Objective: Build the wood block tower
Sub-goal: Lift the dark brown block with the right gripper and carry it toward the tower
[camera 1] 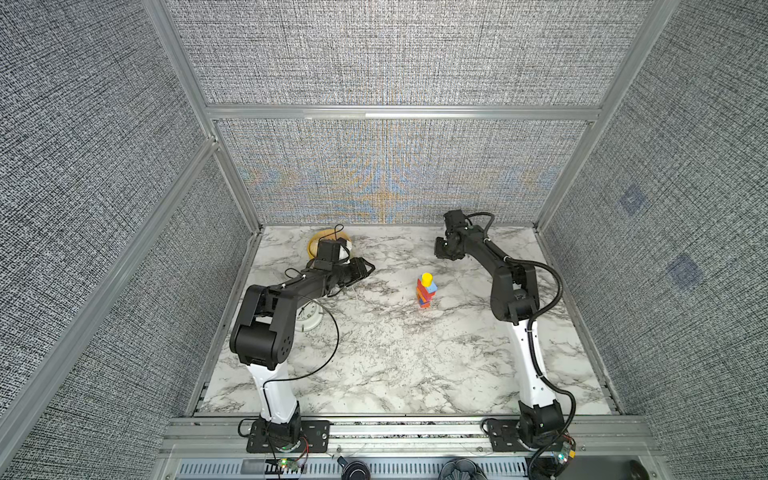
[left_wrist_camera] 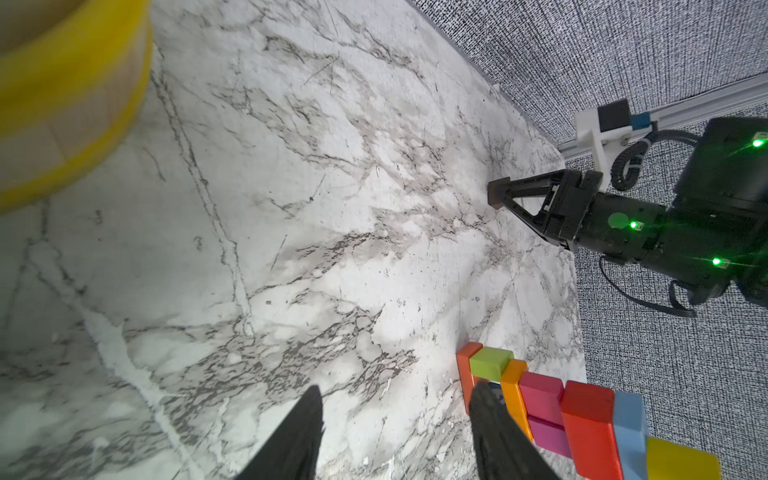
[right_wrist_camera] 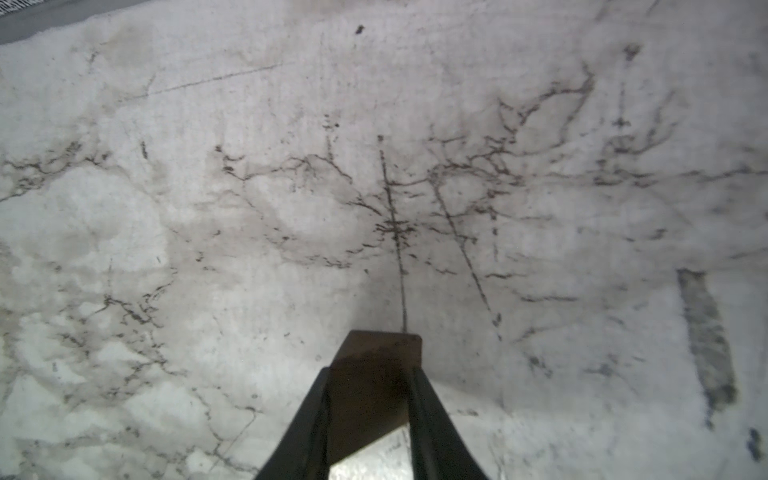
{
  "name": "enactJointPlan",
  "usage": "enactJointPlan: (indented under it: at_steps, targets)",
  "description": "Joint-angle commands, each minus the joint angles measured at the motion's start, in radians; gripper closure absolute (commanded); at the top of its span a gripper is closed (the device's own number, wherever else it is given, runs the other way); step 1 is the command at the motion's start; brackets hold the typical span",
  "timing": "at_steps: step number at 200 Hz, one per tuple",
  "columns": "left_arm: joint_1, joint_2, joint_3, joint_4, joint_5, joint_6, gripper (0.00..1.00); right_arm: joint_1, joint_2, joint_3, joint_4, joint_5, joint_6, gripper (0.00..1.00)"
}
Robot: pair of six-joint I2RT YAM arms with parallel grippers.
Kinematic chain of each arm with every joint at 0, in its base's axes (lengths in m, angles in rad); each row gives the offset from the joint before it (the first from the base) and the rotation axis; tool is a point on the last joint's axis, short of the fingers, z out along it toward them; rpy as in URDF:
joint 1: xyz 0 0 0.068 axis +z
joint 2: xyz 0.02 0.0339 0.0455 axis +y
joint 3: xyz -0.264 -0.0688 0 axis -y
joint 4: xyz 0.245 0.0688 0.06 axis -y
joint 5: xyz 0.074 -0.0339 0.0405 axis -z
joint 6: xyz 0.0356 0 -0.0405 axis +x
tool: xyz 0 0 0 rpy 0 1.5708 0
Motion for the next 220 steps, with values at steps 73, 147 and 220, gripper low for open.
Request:
enactJointPlan:
  at_steps: [73, 147, 220]
  targets:
    - [-0.008, -0.100, -0.065, -0.044, -0.030, 0.010, 0.43, -0.038, -0.201, -0.295, 0.015, -0.054, -0.045, 0.73]
    - [-0.039, -0.283, -0.196, -0.100, -0.082, 0.024, 0.43, -0.062, -0.426, -0.615, 0.090, -0.108, -0.048, 0.85]
    - [-0.078, -0.434, -0.290, -0.158, -0.128, 0.022, 0.43, -0.089, -0.605, -0.840, 0.192, -0.288, -0.011, 0.89]
